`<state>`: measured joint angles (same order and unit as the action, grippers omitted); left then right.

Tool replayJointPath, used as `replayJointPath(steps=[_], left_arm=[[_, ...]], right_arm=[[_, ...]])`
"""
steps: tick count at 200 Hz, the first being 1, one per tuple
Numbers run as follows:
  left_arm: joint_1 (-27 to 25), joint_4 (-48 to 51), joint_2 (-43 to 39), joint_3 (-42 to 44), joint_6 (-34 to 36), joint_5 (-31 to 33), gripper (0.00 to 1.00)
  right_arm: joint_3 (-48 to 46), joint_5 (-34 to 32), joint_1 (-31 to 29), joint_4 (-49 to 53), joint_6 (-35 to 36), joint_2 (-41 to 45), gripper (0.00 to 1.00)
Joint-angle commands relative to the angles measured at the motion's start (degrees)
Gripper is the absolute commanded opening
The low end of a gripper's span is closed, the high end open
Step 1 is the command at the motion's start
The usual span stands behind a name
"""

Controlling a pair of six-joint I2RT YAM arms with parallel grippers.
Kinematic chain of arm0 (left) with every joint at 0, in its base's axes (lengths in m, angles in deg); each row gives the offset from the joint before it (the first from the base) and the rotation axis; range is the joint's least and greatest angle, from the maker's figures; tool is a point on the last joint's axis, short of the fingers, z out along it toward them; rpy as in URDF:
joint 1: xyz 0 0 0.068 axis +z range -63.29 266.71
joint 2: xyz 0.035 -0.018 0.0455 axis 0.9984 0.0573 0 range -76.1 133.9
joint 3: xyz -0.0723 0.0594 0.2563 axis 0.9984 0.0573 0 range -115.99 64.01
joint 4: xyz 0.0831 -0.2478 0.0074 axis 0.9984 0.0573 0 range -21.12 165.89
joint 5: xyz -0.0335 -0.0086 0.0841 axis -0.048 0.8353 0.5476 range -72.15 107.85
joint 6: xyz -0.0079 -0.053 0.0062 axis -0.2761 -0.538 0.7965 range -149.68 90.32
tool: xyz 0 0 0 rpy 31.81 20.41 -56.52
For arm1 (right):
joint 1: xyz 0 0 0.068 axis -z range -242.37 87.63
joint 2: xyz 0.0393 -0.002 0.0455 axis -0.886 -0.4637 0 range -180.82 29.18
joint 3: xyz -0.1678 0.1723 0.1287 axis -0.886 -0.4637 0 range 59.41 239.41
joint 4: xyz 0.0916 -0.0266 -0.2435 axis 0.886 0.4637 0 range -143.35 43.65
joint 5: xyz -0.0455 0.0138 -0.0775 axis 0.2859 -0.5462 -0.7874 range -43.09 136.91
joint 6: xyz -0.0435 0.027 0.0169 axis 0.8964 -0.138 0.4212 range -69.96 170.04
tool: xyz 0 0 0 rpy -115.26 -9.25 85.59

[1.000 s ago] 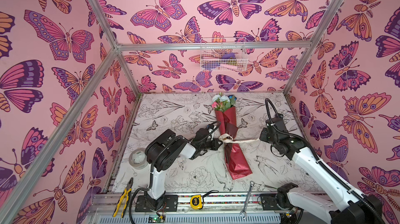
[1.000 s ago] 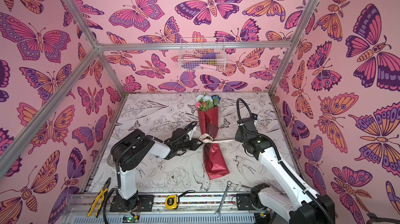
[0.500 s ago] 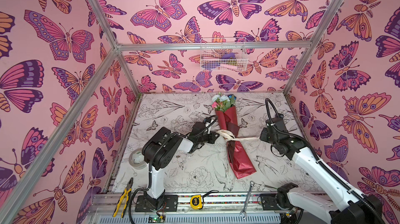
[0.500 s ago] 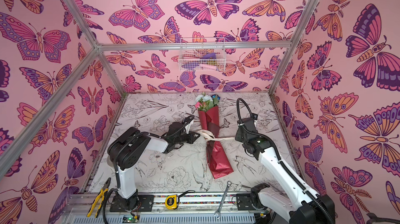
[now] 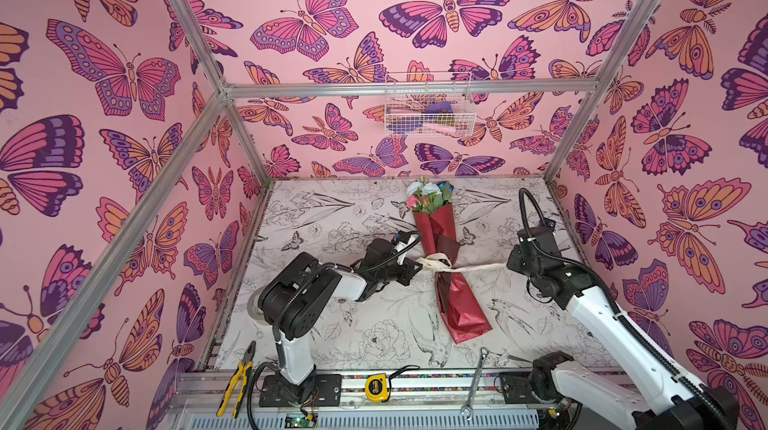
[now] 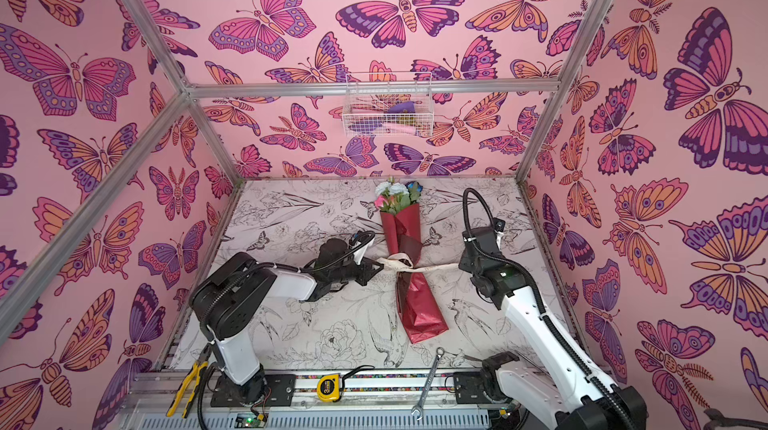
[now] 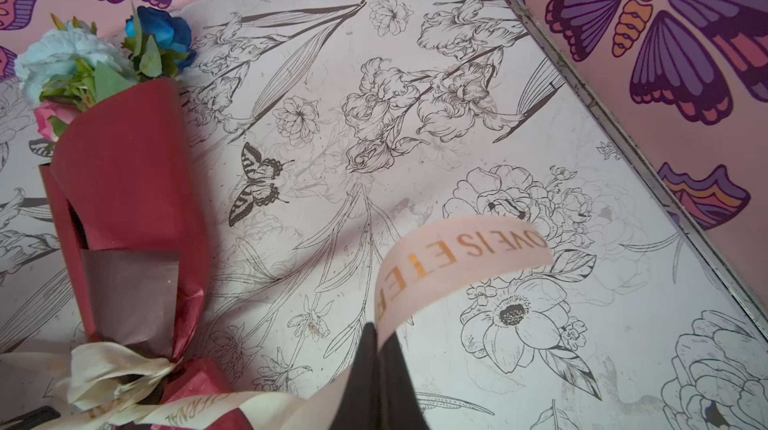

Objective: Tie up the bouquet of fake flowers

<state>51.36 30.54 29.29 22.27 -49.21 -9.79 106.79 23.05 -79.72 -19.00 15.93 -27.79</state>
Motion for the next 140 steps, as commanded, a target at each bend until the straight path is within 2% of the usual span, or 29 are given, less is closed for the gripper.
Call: replayJointPath(steps=[1,43,94,140], left_arm=[[-0.92,0.6,-2.48,1.81,2.53,-1.89,0.0],[-2.54,1.57,-4.33,4.38,5.13,-1.56,0.0],[-3.74,7.77,-5.39,4.67,11.19,0.01,0.0],[-6.43,13.48,-5.45,4.36,18.87,5.1,0.06]], right_arm=[[0.2,-2.24,0.51,2.53,0.8,1.05,0.0],[-0.11,-4.66,1.45,4.29,2.11,2.38,0.0],[-1.47,-5.63,3.37,4.91,2.49,2.08,0.0],[-4.16,-3.75,3.43,3.36,1.37,0.77,0.0]])
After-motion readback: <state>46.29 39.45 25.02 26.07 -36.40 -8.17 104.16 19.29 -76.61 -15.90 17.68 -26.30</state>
